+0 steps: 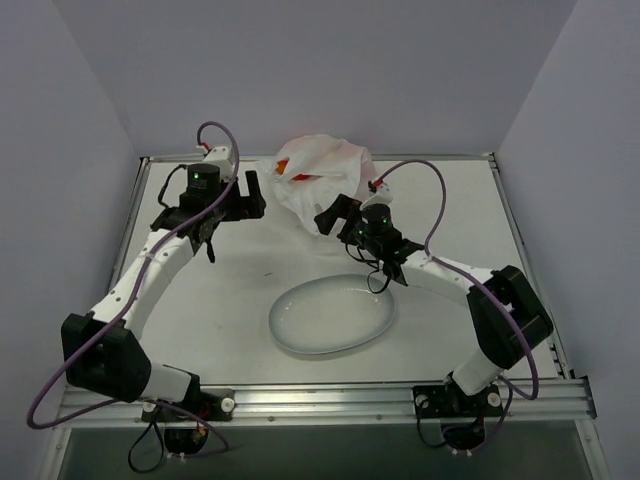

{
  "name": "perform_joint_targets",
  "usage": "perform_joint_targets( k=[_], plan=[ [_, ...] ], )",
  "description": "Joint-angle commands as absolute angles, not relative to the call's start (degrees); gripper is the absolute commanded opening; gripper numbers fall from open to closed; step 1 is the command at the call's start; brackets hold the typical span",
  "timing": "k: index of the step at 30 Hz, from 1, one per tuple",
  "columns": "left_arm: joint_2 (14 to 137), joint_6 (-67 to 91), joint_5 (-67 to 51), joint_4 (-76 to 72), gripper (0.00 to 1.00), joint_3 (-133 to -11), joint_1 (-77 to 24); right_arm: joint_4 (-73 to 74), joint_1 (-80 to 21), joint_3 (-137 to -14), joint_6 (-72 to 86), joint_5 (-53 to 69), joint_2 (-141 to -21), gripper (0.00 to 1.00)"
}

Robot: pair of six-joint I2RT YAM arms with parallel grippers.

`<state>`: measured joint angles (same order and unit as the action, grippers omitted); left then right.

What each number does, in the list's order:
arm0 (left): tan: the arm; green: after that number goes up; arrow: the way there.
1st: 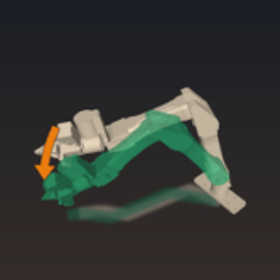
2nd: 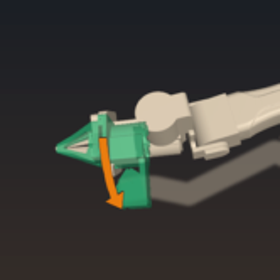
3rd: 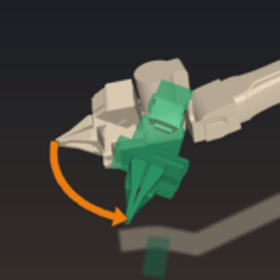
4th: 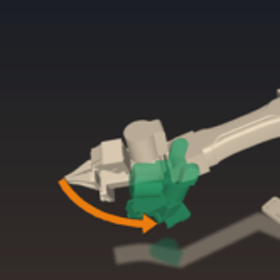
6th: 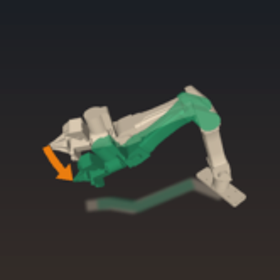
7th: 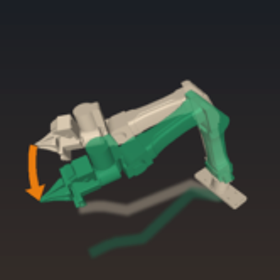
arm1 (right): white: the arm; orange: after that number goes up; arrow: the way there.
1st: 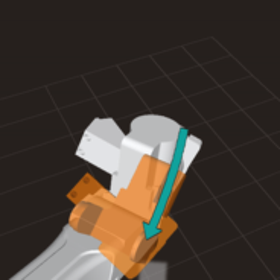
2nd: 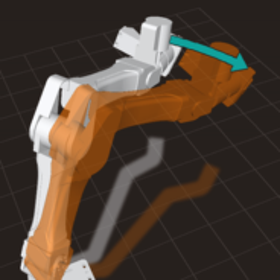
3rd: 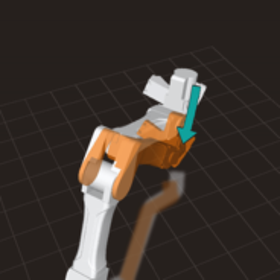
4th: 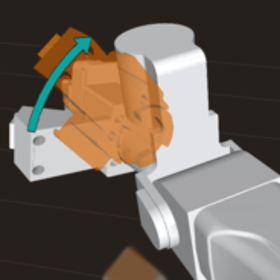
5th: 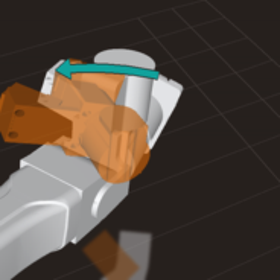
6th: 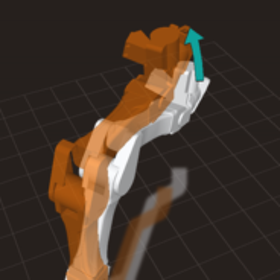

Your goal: Take the fake fruits out of the plastic bag

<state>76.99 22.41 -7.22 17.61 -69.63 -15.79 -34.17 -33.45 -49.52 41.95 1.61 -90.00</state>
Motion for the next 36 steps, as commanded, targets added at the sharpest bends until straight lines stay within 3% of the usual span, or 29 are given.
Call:
perform_joint_targets(
  k=[1,7,15,19,23,24,26,27,28,30,31,32,36],
  plan=[
    [81.46,13.12,-10.88,12.13,0.94,-74.43,-16.09,-37.97,-33.4,-53.35,40.96,-2.63,-92.19,0.99],
    [91.75,5.03,-13.8,14.85,0.94,-83.74,-16.61,-35.16,-31.82,-56.86,39.46,-3.96,-96.76,1.0],
    [103.96,-3.24,-10.37,19.42,0.94,-99.13,-17.4,-36.03,-29.27,-60.38,38.05,5.35,-102.39,1.0],
    [109.41,-7.81,-8.7,22.67,0.94,-105.63,-18.1,-37.35,-28.48,-61.17,38.76,7.91,-104.76,0.95],
    [114.07,-8.44,-8.26,23.03,0.94,-109.51,-18.55,-37.53,-27.51,-63.45,38.32,9.13,-106.87,0.78],
    [114.52,-8.18,-8.7,22.68,0.94,-110.12,-18.63,-37.53,-27.42,-63.89,37.97,9.49,-107.14,0.65],
    [115.92,-7.82,-9.14,22.24,0.96,-110.83,-18.98,-36.48,-27.33,-64.33,36.92,8.97,-106.97,0.5],
    [116.19,-7.74,-9.14,21.98,0.9,-111.09,-19.16,-36.13,-27.25,-64.51,36.48,8.62,-106.79,0.35],
    [116.45,-7.56,-8.88,21.36,0.77,-111.27,-19.25,-35.08,-27.16,-64.69,36.13,8.35,-106.53,0.29],
    [116.72,-7.56,-7.3,21.01,0.45,-111.71,-20.03,-33.93,-26.81,-64.69,34.98,7.74,-105.82,0.11],
    [116.54,-6.95,-4.6,20.31,0.09,-111.71,-20.3,-32.88,-26.63,-64.51,34.55,7.39,-105.39,0.06],
    [115.15,-6.16,-3.53,19.35,0.03,-111.19,-20.39,-32.35,-26.54,-64.34,34.11,7.03,-104.42,0.02],
    [108.82,-0.71,-1.33,13.81,0.02,-105.83,-20.74,-29.1,-25.49,-63.55,31.65,3.88,-100.82,0.0]
  ],
)
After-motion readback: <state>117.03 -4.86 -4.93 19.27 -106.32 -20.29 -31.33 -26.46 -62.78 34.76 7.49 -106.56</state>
